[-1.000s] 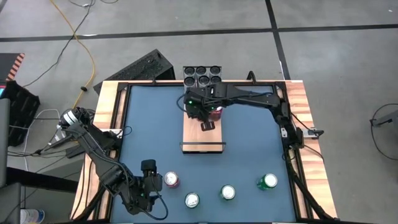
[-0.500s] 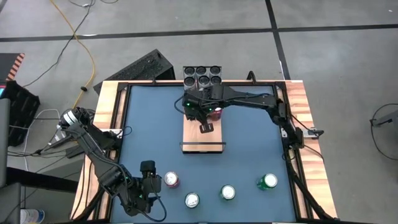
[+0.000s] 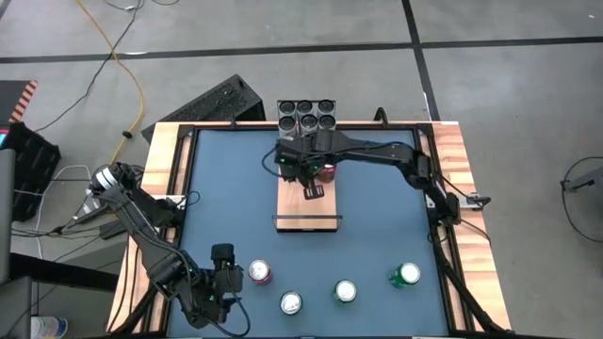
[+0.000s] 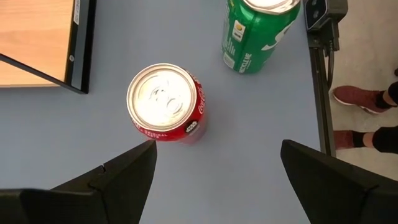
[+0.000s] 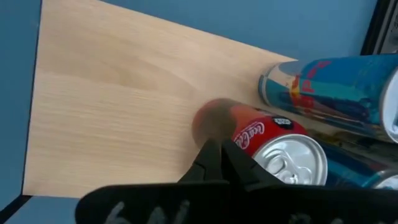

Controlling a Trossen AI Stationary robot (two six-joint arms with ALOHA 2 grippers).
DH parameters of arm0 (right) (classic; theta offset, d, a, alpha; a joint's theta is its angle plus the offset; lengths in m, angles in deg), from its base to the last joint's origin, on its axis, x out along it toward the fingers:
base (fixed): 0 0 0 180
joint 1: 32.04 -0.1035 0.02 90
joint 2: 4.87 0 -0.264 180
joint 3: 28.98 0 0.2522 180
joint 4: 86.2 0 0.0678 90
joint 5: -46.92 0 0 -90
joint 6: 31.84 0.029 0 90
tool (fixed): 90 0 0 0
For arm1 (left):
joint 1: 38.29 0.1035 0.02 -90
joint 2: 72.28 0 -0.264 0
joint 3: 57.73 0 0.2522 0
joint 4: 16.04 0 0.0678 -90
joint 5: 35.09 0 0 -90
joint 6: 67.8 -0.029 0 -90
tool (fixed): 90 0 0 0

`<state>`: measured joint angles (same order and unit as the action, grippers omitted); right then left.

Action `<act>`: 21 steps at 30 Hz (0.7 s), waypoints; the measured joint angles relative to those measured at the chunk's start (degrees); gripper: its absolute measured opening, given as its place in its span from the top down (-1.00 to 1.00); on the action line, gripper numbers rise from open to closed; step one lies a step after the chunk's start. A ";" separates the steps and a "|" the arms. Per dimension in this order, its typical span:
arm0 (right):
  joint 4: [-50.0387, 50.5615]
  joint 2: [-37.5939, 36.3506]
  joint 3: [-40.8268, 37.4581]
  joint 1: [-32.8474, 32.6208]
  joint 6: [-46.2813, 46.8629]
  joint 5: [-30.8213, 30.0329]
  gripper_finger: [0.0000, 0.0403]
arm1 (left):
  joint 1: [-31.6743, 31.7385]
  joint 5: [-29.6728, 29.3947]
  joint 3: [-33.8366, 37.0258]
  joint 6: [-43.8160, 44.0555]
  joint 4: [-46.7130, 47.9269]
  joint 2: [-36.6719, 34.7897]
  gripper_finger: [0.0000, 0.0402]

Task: Place canned beverage on shelf
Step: Put the right red soda can on the shelf aligned with the other red soda can

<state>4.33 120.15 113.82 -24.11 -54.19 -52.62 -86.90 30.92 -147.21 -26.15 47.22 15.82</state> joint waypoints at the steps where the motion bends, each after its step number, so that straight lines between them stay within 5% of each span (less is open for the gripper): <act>1: -0.02 -0.04 0.01 0.08 0.04 0.04 1.00 | -0.03 0.00 0.00 0.00 0.06 0.00 -0.64; 21: 0.81 -0.05 0.01 0.41 0.82 -4.25 1.00 | -1.21 -0.72 0.00 0.30 0.39 0.00 -0.64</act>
<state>5.14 120.10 113.83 -23.70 -53.37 -56.87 -88.11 30.20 -147.21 -25.85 47.61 15.82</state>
